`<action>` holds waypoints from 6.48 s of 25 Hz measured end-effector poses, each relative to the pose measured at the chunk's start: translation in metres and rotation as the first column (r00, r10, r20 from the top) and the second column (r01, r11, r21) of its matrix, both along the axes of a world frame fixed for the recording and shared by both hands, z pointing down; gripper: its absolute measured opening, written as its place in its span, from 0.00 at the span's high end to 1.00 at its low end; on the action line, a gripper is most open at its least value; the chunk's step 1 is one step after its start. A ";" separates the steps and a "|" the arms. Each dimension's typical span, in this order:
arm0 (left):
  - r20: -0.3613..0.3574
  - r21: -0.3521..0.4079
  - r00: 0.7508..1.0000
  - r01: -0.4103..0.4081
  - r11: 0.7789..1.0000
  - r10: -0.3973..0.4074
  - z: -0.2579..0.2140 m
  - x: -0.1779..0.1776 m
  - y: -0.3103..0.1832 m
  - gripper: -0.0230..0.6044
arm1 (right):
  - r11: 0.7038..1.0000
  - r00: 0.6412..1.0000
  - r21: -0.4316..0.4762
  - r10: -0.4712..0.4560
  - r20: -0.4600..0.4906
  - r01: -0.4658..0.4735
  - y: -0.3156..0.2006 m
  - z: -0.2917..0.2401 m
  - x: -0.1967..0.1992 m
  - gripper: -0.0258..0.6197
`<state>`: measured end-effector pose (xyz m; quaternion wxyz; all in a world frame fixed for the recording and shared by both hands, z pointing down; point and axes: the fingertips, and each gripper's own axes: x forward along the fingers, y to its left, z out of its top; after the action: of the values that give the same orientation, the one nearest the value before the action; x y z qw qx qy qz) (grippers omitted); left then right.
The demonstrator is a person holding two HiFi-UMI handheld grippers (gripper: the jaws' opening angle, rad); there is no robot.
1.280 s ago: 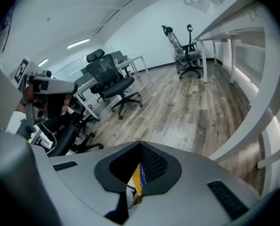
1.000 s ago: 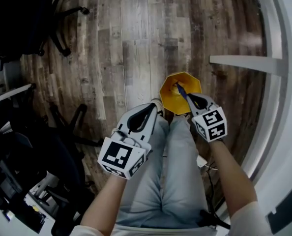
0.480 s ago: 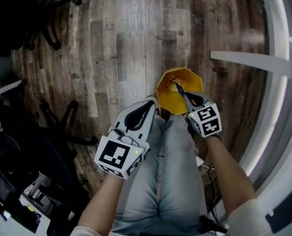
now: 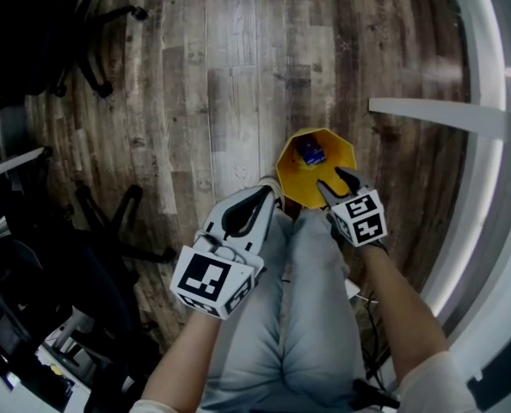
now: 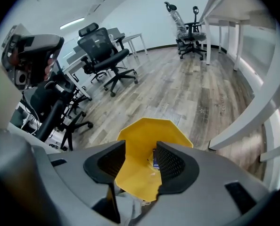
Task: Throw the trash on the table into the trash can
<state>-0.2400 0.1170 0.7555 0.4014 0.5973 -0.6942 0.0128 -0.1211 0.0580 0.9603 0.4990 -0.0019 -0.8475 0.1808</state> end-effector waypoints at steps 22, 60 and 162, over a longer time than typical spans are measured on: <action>0.072 0.066 0.997 -0.044 0.997 0.039 -0.177 -0.003 -0.004 0.96 | 0.997 0.938 -0.002 0.068 0.339 -0.071 -0.039 -0.292 -0.037 0.89; 0.137 0.181 0.975 -0.196 0.964 0.173 -0.396 0.053 -0.043 0.96 | 0.985 0.817 -0.007 0.146 0.558 -0.171 -0.071 -0.583 0.011 0.91; 0.133 0.055 0.539 -0.842 0.537 0.832 -0.315 0.365 -0.316 0.96 | 0.379 0.451 0.308 0.867 0.210 -0.873 -0.314 -0.395 0.421 0.51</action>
<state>0.1247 -0.1989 0.4404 0.2802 0.8766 -0.3412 0.1913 0.2999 -0.2555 0.5656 0.3141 0.5358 -0.7425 0.2509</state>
